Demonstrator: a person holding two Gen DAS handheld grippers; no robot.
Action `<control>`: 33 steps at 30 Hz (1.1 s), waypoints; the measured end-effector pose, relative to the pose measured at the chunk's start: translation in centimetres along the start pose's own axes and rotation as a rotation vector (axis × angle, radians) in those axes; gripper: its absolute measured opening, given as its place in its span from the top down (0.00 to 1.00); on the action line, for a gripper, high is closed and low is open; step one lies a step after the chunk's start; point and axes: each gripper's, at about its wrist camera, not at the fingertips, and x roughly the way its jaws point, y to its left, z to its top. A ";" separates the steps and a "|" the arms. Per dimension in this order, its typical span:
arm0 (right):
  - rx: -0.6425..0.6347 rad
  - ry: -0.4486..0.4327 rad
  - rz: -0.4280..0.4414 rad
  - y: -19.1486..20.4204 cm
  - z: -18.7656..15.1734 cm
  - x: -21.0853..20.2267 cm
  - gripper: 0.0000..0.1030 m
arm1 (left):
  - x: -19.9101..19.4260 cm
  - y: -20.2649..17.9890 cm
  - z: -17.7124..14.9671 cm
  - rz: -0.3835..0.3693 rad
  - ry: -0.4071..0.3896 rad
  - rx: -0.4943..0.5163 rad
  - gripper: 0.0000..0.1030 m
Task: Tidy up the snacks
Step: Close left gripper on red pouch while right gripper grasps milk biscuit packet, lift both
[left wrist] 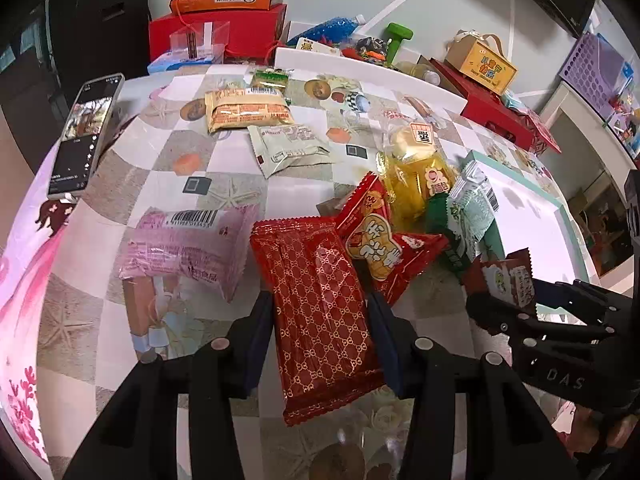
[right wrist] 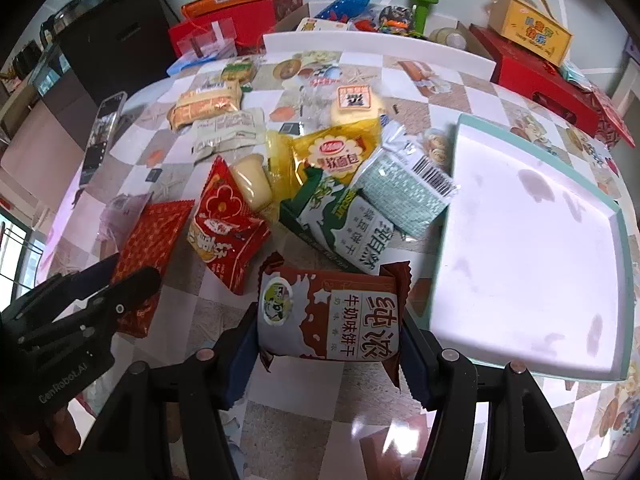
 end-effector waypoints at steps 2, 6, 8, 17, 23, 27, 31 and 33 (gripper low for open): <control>0.006 -0.005 0.004 -0.2 0.0 -0.5 0.36 | -0.3 0.0 0.0 -0.001 -0.001 -0.006 0.52; 0.017 -0.029 0.013 -0.5 -0.2 -1.4 0.36 | -1.5 -0.2 0.1 0.006 -0.019 -0.007 0.53; 0.026 -0.039 0.018 -0.8 0.2 -1.5 0.36 | -2.2 -0.4 0.3 0.012 -0.035 0.000 0.53; 0.058 -0.081 0.030 -2.1 0.3 -3.5 0.36 | -5.4 -2.3 2.0 0.013 -0.101 0.031 0.53; 0.104 -0.108 0.019 -4.3 0.6 -4.6 0.36 | -6.2 -5.7 4.0 -0.031 -0.127 0.097 0.53; 0.151 -0.120 -0.009 -6.8 0.8 -5.1 0.36 | -5.8 -9.0 5.4 -0.067 -0.133 0.152 0.53; 0.198 -0.130 -0.047 -9.7 1.0 -5.5 0.36 | -4.9 -12.4 6.7 -0.115 -0.135 0.195 0.53; 0.217 -0.132 -0.063 -10.9 1.1 -5.5 0.36 | -3.9 -14.5 7.3 -0.122 -0.131 0.220 0.53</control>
